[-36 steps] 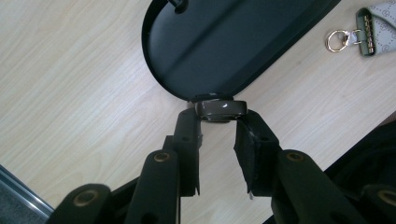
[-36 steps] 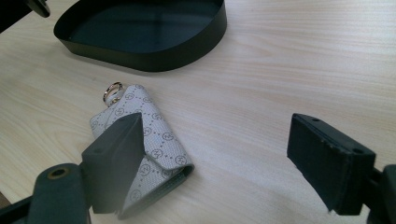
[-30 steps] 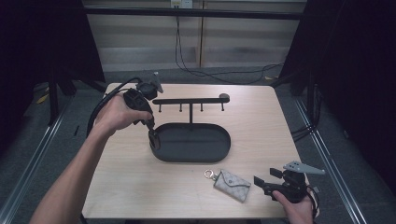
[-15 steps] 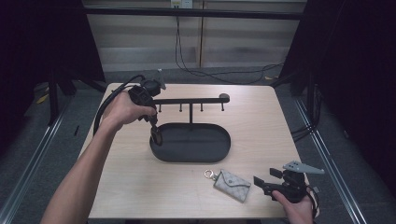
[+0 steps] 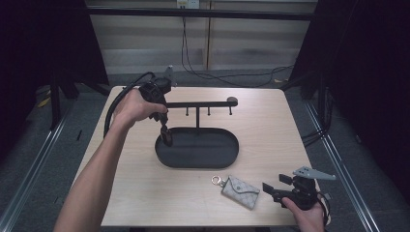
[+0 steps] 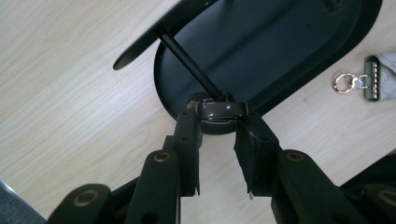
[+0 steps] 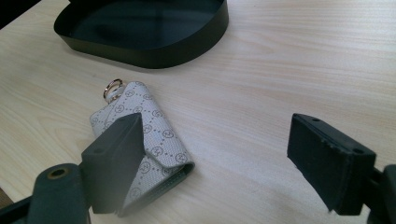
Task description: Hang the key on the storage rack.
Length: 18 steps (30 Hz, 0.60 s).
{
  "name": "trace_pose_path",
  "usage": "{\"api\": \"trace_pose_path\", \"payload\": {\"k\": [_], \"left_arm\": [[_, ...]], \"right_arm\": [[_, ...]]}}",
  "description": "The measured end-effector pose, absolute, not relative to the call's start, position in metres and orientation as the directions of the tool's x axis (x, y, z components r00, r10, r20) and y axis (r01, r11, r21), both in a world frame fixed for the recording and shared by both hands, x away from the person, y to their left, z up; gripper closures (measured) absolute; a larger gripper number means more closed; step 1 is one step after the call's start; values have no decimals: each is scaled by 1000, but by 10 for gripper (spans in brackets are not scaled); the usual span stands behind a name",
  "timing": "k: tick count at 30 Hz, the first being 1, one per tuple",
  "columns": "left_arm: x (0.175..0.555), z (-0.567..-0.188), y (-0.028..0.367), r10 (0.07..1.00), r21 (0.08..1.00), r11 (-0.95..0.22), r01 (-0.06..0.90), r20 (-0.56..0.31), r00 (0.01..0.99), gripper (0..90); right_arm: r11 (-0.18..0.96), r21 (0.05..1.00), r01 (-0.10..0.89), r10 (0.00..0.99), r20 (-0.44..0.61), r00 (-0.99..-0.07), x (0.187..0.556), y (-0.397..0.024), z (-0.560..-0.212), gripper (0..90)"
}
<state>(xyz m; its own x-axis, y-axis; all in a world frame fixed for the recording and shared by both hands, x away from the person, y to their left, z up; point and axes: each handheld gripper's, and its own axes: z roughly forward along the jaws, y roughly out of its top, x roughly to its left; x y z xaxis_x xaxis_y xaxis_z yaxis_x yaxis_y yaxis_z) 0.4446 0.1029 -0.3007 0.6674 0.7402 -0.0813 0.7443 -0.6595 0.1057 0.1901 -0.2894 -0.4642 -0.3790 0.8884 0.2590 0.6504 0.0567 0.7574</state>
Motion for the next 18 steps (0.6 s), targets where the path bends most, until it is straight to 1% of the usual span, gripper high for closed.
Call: {"api": "trace_pose_path", "payload": {"k": [6, 13, 15, 18], "left_arm": [[450, -306, 97, 746, 78, -659, 748, -53, 663, 707], [454, -309, 94, 773, 87, -625, 776, -68, 631, 707], [456, -310, 93, 768, 75, -635, 769, -51, 639, 706], [457, -310, 92, 780, 76, -621, 780, -45, 624, 706]], "right_arm": [[56, 758, 650, 887, 261, -381, 190, -290, -464, 186], [58, 758, 650, 885, 262, -385, 190, -289, -464, 186], [58, 758, 650, 885, 263, -385, 190, -289, -464, 186], [58, 757, 651, 885, 262, -384, 190, -290, -464, 187]]}}
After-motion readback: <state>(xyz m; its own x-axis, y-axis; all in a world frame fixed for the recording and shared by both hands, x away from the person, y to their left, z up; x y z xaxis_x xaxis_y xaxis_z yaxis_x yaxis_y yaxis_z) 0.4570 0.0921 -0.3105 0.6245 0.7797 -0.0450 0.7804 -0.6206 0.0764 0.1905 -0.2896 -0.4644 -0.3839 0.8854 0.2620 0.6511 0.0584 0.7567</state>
